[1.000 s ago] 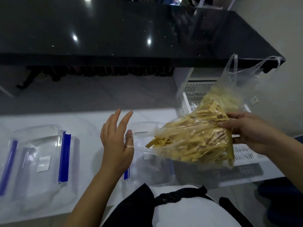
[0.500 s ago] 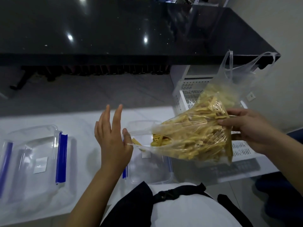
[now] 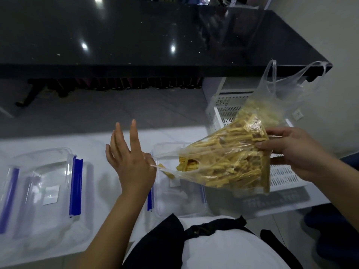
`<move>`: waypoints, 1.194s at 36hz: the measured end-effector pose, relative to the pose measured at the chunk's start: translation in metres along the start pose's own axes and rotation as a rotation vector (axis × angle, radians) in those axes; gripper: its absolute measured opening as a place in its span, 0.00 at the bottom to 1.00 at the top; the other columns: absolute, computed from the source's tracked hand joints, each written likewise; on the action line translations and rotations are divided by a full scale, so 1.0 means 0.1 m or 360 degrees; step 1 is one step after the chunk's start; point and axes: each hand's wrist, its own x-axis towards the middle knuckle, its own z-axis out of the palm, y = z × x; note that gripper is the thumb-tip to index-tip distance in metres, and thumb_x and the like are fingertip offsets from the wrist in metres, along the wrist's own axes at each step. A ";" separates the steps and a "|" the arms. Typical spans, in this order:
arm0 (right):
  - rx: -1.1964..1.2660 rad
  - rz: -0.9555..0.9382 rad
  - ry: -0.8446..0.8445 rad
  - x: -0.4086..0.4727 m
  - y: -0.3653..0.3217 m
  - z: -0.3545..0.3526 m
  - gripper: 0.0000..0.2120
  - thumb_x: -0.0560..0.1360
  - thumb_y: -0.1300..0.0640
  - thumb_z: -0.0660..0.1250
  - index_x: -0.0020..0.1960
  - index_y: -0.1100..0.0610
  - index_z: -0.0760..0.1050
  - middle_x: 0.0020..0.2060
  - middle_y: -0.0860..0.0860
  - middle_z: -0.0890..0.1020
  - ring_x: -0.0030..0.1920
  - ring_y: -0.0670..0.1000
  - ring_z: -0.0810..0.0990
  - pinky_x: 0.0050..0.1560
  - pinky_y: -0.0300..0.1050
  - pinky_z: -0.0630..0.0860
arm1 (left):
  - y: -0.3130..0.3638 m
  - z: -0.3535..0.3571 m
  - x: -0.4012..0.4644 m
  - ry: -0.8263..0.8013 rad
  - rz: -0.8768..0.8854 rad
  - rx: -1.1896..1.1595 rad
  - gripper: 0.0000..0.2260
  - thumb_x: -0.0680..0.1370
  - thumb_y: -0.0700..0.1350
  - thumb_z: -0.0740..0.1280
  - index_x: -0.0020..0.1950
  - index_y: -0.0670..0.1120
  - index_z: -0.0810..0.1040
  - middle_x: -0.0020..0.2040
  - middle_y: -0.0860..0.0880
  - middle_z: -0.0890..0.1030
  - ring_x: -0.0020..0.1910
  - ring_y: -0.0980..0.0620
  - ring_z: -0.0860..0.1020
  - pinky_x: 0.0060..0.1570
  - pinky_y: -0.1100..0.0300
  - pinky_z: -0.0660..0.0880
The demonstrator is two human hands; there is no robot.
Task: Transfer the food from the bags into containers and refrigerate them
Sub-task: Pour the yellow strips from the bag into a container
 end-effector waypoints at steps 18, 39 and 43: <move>0.0011 -0.0003 0.0113 0.07 -0.04 -0.16 0.09 0.72 0.68 0.71 0.47 0.58 0.85 0.38 0.54 0.87 0.36 0.53 0.86 0.30 0.45 0.80 | -0.04 0.06 -0.08 -0.0170 0.0001 -0.0019 0.38 0.79 0.51 0.68 0.82 0.53 0.49 0.83 0.42 0.46 0.82 0.41 0.45 0.77 0.44 0.41; 0.0013 0.0077 0.0068 0.04 0.07 -0.12 0.12 0.69 0.68 0.73 0.48 0.54 0.85 0.38 0.51 0.87 0.34 0.50 0.85 0.29 0.45 0.78 | -0.07 0.09 -0.17 -0.0227 -0.0029 -0.0175 0.35 0.79 0.48 0.65 0.82 0.53 0.51 0.83 0.42 0.48 0.81 0.41 0.46 0.77 0.42 0.44; 0.0031 0.0044 0.0088 0.06 0.03 -0.13 0.12 0.69 0.67 0.73 0.46 0.52 0.86 0.39 0.51 0.87 0.35 0.50 0.86 0.30 0.45 0.79 | -0.02 0.05 -0.19 -0.0230 -0.0009 -0.0183 0.34 0.77 0.51 0.60 0.82 0.53 0.52 0.82 0.43 0.49 0.81 0.42 0.48 0.77 0.43 0.44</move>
